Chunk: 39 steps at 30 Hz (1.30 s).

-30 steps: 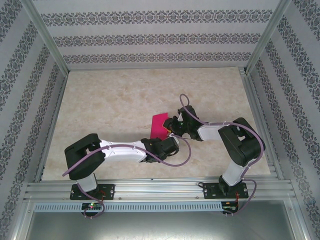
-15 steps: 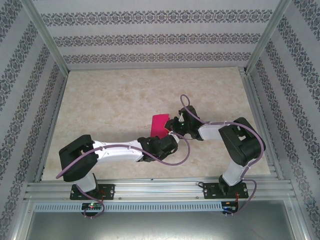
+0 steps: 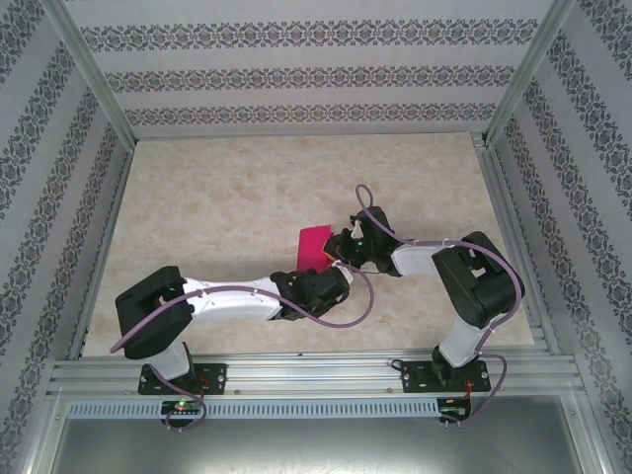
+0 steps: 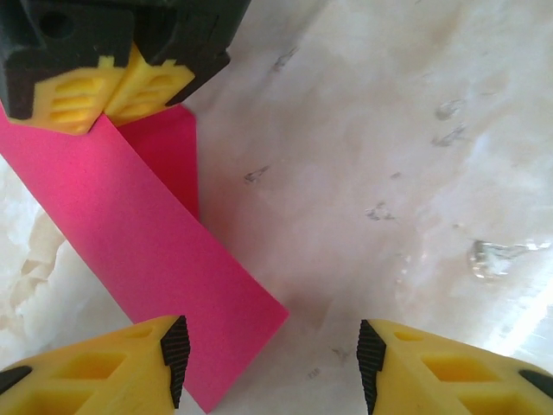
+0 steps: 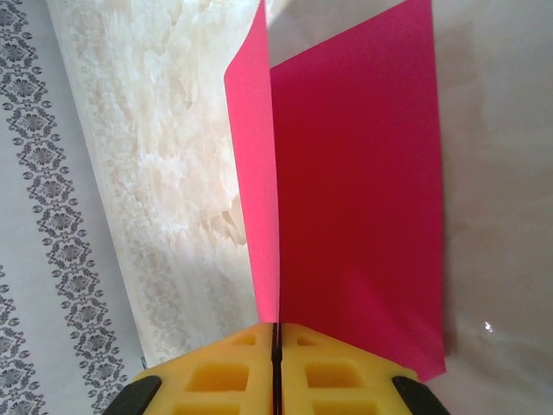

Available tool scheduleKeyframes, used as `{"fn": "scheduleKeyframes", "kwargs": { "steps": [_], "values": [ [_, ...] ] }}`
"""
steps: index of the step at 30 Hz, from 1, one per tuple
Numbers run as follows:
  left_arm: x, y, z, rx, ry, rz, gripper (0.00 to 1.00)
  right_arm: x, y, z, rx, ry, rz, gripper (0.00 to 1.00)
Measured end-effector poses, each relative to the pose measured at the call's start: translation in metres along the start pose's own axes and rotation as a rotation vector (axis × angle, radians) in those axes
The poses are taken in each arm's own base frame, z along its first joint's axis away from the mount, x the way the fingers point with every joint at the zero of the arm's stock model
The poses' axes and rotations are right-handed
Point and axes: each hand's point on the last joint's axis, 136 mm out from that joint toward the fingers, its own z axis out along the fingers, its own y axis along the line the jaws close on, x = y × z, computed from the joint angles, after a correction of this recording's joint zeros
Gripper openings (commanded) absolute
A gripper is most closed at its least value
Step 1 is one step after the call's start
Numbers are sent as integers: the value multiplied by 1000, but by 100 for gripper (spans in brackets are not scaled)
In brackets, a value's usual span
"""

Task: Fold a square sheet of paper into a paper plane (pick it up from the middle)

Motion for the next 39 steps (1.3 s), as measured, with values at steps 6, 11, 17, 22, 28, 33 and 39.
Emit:
{"fn": "scheduleKeyframes", "kwargs": {
  "steps": [6, 11, 17, 22, 28, 33, 39],
  "values": [
    [8, 4, 11, -54, 32, 25, 48, -1, 3, 0, -7, -3, -2, 11],
    [4, 7, 11, -67, 18, 26, 24, -1, 3, 0, -5, -3, -2, 12],
    [-3, 9, 5, -64, -11, 12, 5, 0, 0, 0, 4, 1, 0, 14],
    [-5, 8, 3, -57, -17, 8, 0, 2, -4, 0, 19, 8, 0, 15],
    [-8, 9, 2, 13, -22, -44, 0, -2, -15, -5, 57, 3, 2, 29],
    [-18, 27, -11, 166, -67, -211, 0, -13, -18, -27, 109, -51, -25, 35],
    [-20, 44, -14, 357, -83, -382, 0, -25, -2, -58, 133, -121, -112, 28]
  ]
}}
